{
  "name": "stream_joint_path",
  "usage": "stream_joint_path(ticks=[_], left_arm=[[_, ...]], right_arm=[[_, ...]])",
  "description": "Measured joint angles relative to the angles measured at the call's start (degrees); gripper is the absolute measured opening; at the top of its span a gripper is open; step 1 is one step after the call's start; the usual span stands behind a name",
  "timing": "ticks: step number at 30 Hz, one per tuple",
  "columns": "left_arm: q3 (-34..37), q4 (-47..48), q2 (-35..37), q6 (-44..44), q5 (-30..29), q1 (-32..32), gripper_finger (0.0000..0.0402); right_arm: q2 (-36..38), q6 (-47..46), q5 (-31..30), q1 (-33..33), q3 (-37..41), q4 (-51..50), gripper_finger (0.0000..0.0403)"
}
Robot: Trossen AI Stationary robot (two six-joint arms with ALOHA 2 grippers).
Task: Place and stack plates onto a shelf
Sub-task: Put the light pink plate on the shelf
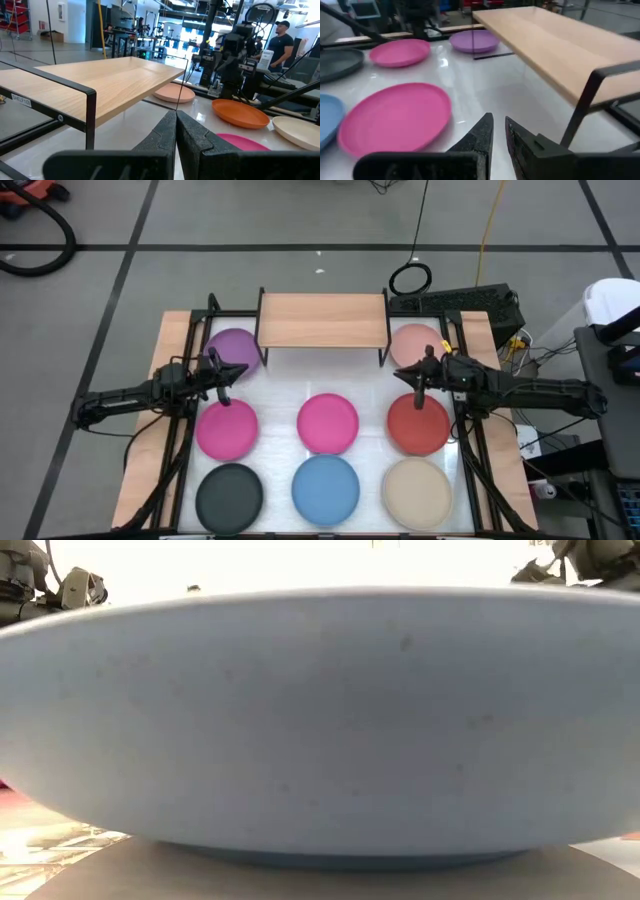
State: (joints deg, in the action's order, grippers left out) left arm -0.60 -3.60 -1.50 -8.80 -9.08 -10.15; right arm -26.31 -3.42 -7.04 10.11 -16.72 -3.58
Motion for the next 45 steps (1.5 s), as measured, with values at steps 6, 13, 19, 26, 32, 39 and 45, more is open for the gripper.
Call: stream_joint_path(ticks=[6,13,19,26,32,39,45], left_arm=[[0.0,0.0,0.0,0.0,0.0,0.0,0.0015],[0.0,0.0,0.0,0.0,0.0,0.0,0.0015],[0.0,0.0,0.0,0.0,0.0,0.0,0.0015],[0.0,0.0,0.0,0.0,0.0,0.0,0.0015],[0.0,0.0,0.0,0.0,0.0,0.0,0.0015],[0.0,0.0,0.0,0.0,0.0,0.0,0.0015],[0.0,0.0,0.0,0.0,0.0,0.0,0.0015]], right_arm=[[-3.8,0.1,-7.2,0.0,-8.7,-9.4,0.0027],[-6.6,-3.9,-14.0,0.0,-15.6,-19.4,0.0023],[-6.9,-7.8,-14.3,0.0,-15.7,-24.8,0.0044],[-9.6,-6.8,-15.7,0.1,-15.7,-25.5,0.0104],[-18.3,-3.6,-15.7,2.9,-15.7,-26.8,0.0151],[-28.1,-6.8,-15.4,7.2,-15.4,-31.9,0.0171],[-33.6,-6.8,-15.3,8.0,-14.2,-30.5,0.0171]])
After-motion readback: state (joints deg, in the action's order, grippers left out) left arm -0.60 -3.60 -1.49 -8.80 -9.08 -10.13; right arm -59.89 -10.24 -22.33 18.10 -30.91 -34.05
